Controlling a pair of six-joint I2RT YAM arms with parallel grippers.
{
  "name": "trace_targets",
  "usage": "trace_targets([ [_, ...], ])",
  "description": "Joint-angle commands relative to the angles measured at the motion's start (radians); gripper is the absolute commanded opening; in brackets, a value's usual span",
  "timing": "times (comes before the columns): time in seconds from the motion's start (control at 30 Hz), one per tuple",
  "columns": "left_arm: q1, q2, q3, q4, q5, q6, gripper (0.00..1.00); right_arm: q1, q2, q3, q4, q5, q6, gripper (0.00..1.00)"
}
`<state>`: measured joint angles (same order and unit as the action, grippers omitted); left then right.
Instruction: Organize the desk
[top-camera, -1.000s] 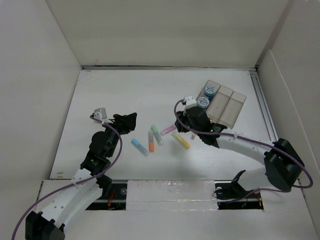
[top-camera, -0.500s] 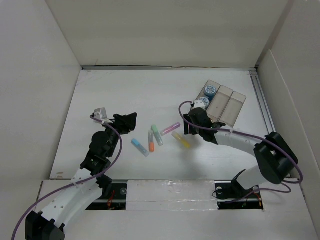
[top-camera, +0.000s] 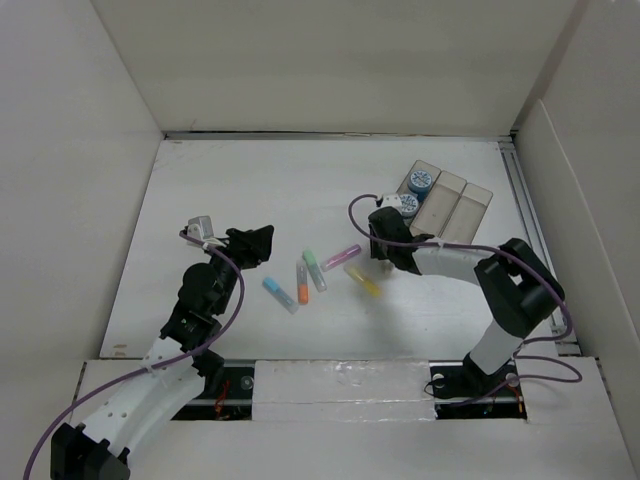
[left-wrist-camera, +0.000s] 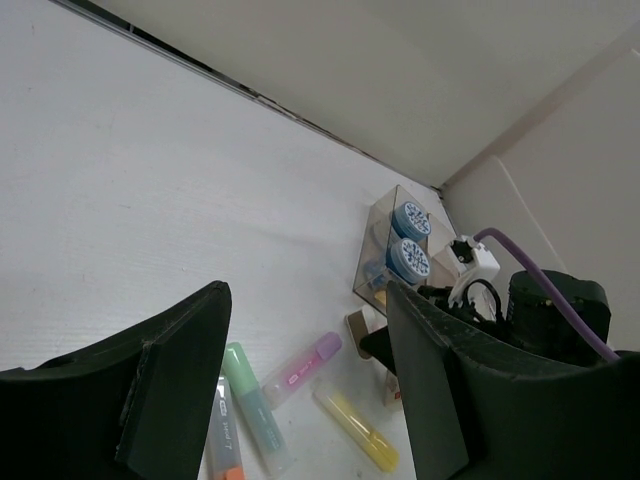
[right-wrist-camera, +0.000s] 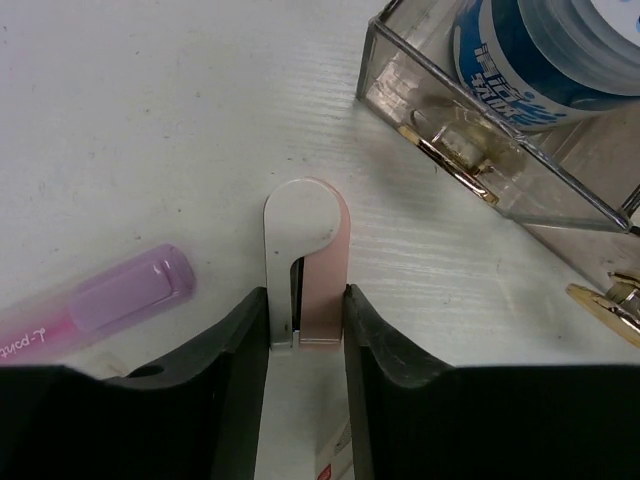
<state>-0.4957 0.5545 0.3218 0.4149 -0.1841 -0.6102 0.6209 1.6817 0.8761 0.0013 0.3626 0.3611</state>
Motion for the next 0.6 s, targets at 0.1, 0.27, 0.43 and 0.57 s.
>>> trace_targets([
  [0.1,-0.003,-0.001,0.036,0.053,0.014,0.012,0.59,0.013,-0.181,-0.008,0.016,0.03,-0.001,0.24],
  [0.27,-0.003,0.012,0.045,0.05,0.026,0.012,0.59,-0.044,-0.382,-0.031,0.014,-0.011,-0.005,0.28],
  [0.43,-0.003,0.002,0.043,0.048,0.023,0.01,0.59,-0.116,-0.468,-0.043,-0.035,-0.042,0.027,0.27],
  [0.57,-0.003,0.001,0.036,0.058,0.029,0.009,0.59,-0.148,-0.537,-0.078,-0.081,0.05,0.056,0.26],
])
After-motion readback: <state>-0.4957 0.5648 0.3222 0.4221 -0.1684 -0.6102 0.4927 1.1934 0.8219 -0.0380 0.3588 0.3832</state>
